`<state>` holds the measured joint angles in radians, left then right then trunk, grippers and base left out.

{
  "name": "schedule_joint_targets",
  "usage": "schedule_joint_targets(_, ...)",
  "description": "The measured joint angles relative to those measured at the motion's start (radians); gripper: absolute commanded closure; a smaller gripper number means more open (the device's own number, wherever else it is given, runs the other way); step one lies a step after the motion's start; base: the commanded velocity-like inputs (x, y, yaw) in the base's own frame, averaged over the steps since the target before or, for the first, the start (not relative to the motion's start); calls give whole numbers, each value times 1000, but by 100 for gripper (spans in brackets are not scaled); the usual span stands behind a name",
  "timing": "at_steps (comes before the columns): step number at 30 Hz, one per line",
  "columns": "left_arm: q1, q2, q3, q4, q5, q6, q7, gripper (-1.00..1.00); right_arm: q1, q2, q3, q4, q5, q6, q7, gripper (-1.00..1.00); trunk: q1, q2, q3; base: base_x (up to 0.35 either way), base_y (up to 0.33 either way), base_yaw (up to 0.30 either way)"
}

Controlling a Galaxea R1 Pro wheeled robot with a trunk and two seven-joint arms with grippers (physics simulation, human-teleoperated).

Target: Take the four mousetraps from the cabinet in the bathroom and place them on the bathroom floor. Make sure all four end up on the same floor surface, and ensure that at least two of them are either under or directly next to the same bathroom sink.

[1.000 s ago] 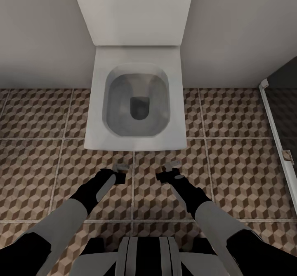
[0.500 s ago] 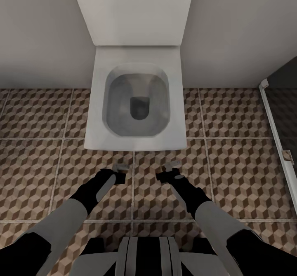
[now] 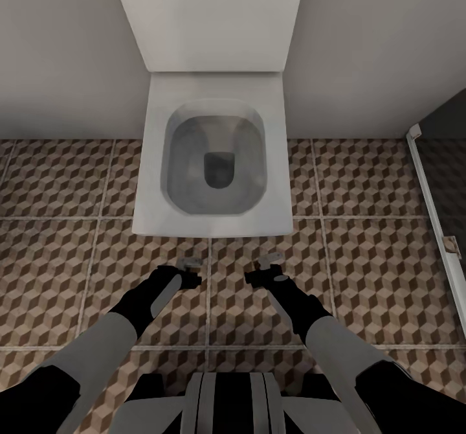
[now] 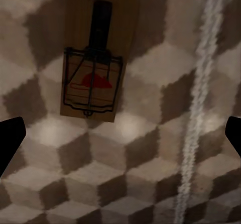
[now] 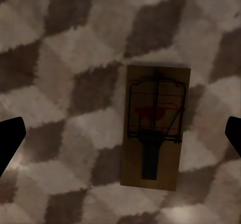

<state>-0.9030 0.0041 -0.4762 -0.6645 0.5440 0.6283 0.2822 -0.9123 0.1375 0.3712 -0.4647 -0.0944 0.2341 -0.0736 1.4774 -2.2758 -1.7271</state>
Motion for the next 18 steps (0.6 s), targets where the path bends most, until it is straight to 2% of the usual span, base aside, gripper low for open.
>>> schedule_joint_targets(9, 0, 0, 0, 0, 0, 0, 0, -100, 0, 0, 1, 0, 0, 0, 0, -100, 0, 0, 0, -9, 0, 0)
schedule_joint_targets(18, 0, 0, 0, 0, 0, 0, 1, -100, 0, 0, 1, 0, 0, 0, 0, -100, 1, 0, 0, -242, 0, 0)
